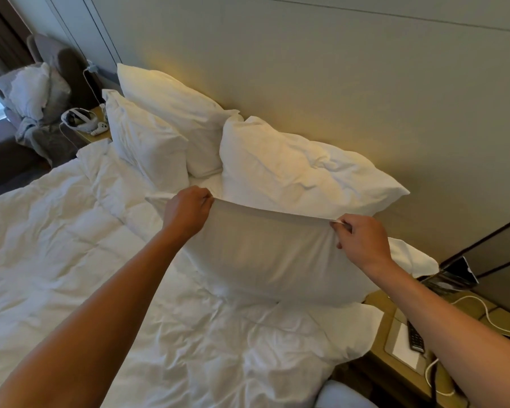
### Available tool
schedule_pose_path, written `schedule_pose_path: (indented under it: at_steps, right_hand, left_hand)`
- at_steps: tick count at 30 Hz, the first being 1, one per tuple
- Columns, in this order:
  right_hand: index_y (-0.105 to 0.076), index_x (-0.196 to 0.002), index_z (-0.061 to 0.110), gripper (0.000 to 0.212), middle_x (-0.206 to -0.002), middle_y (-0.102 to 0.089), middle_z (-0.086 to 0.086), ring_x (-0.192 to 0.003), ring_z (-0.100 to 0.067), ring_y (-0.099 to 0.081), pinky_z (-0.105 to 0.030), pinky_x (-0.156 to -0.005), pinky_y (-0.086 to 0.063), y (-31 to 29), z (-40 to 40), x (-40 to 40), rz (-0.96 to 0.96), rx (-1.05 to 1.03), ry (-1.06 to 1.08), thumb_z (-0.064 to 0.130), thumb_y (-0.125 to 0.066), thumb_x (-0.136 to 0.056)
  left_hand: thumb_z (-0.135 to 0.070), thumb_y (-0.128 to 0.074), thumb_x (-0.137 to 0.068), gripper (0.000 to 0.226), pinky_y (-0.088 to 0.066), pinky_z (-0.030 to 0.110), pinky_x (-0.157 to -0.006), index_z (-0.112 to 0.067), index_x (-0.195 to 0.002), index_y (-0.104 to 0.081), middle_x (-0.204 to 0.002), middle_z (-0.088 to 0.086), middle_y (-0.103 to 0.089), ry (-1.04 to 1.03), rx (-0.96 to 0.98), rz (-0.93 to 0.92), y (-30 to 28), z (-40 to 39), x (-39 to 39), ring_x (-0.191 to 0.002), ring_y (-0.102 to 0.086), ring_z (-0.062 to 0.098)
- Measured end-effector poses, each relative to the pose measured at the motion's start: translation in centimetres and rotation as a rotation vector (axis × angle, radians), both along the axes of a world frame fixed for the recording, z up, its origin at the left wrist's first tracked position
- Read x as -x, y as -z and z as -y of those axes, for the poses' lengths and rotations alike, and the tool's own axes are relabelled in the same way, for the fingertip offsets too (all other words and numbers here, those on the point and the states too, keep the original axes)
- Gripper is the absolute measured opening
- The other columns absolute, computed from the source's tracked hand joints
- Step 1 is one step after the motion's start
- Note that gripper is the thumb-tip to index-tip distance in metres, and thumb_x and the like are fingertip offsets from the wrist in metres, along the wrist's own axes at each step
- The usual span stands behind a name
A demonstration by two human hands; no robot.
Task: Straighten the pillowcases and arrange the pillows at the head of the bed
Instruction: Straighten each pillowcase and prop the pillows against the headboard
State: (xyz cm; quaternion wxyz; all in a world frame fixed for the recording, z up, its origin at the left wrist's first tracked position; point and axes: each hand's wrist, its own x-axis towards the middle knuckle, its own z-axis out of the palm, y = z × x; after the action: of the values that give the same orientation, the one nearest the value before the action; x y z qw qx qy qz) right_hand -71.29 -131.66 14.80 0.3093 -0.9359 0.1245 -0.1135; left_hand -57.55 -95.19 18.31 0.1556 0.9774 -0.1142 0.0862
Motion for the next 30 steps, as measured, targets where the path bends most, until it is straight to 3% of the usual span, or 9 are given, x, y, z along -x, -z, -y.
schedule_pose_path:
  at_steps: [4,8,15,18,20,23,26,28,30]
  right_hand:
    - [-0.069,-0.067,0.022,0.036,-0.053,-0.067,0.008,-0.053,-0.007,-0.064,-0.025,-0.057,-0.045,1.1,1.6,0.0,-0.073,-0.063,0.049,0.032,-0.064,-0.101]
    - [-0.070,-0.067,0.022,0.034,-0.051,-0.067,0.007,-0.062,0.002,-0.066,-0.023,-0.056,-0.042,3.2,2.1,0.2,-0.168,-0.103,0.049,0.031,-0.067,-0.100]
    - [-0.073,-0.072,0.019,0.033,-0.056,-0.070,0.006,-0.061,0.004,-0.067,-0.022,-0.056,-0.042,6.8,1.2,-1.4,-0.329,-0.190,0.036,0.033,-0.066,-0.101]
    - [-0.072,-0.071,0.019,0.035,-0.056,-0.071,0.010,-0.061,-0.001,-0.068,-0.024,-0.059,-0.045,7.5,1.0,-2.6,-0.329,-0.227,0.024,0.035,-0.066,-0.101]
    - [-0.072,-0.071,0.020,0.034,-0.057,-0.071,0.012,-0.062,-0.003,-0.069,-0.026,-0.062,-0.047,7.2,1.0,-3.8,-0.301,-0.260,0.012,0.035,-0.066,-0.101]
    - [-0.072,-0.070,0.020,0.033,-0.058,-0.073,0.008,-0.059,-0.003,-0.070,-0.031,-0.068,-0.054,6.3,1.0,-6.4,-0.281,-0.335,-0.009,0.033,-0.067,-0.100]
    - [-0.073,-0.066,0.025,0.035,-0.062,-0.074,0.008,-0.063,-0.006,-0.072,-0.031,-0.075,-0.056,6.0,0.8,-9.1,-0.263,-0.391,-0.016,0.033,-0.067,-0.099]
    - [-0.072,-0.063,0.026,0.037,-0.064,-0.075,0.011,-0.065,-0.005,-0.071,-0.029,-0.075,-0.056,6.4,0.6,-11.1,-0.235,-0.363,0.007,0.033,-0.066,-0.099]
    - [-0.073,-0.064,0.025,0.037,-0.065,-0.075,0.010,-0.067,-0.008,-0.070,-0.030,-0.074,-0.056,7.1,-0.1,-13.2,-0.242,-0.325,0.019,0.032,-0.066,-0.099]
  left_hand:
    - [-0.034,-0.056,-0.100,0.025,-0.044,0.032,-0.066,-0.019,-0.095,-0.075,-0.092,0.003,-0.069,0.035,-0.031,0.006,1.2,2.5,-1.7,-0.086,-0.065,0.026]
    - [-0.034,-0.054,-0.101,0.026,-0.043,0.031,-0.066,-0.020,-0.099,-0.076,-0.094,0.001,-0.068,0.043,-0.055,-0.084,4.1,3.9,-2.7,-0.088,-0.064,0.023]
    - [-0.034,-0.053,-0.102,0.027,-0.042,0.029,-0.062,-0.021,-0.103,-0.077,-0.095,-0.003,-0.063,0.017,-0.069,-0.205,7.3,4.3,-5.6,-0.083,-0.060,0.018]
    - [-0.035,-0.055,-0.101,0.025,-0.034,0.026,-0.056,-0.023,-0.101,-0.077,-0.089,-0.007,-0.054,0.023,-0.090,-0.183,7.2,4.4,-8.1,-0.073,-0.053,0.013]
    - [-0.035,-0.056,-0.101,0.025,-0.038,0.028,-0.058,-0.021,-0.100,-0.077,-0.093,-0.006,-0.053,0.021,-0.095,-0.176,6.7,4.6,-10.0,-0.073,-0.054,0.014]
    - [-0.034,-0.057,-0.100,0.027,-0.047,0.034,-0.065,-0.017,-0.097,-0.077,-0.098,-0.001,-0.057,0.000,-0.091,-0.134,5.6,5.1,-13.0,-0.080,-0.059,0.021]
    - [-0.034,-0.058,-0.099,0.025,-0.047,0.036,-0.067,-0.017,-0.096,-0.076,-0.102,0.000,-0.058,-0.023,-0.064,-0.067,4.7,5.3,-16.2,-0.088,-0.059,0.021]
    - [-0.032,-0.058,-0.100,0.022,-0.049,0.038,-0.074,-0.017,-0.102,-0.075,-0.115,0.002,-0.061,-0.037,-0.052,-0.075,5.1,5.4,-17.9,-0.107,-0.057,0.023]
    - [-0.031,-0.060,-0.098,0.024,-0.050,0.046,-0.091,-0.017,-0.116,-0.070,-0.138,0.007,-0.056,-0.068,-0.011,-0.152,6.8,5.4,-18.7,-0.130,-0.048,0.028]
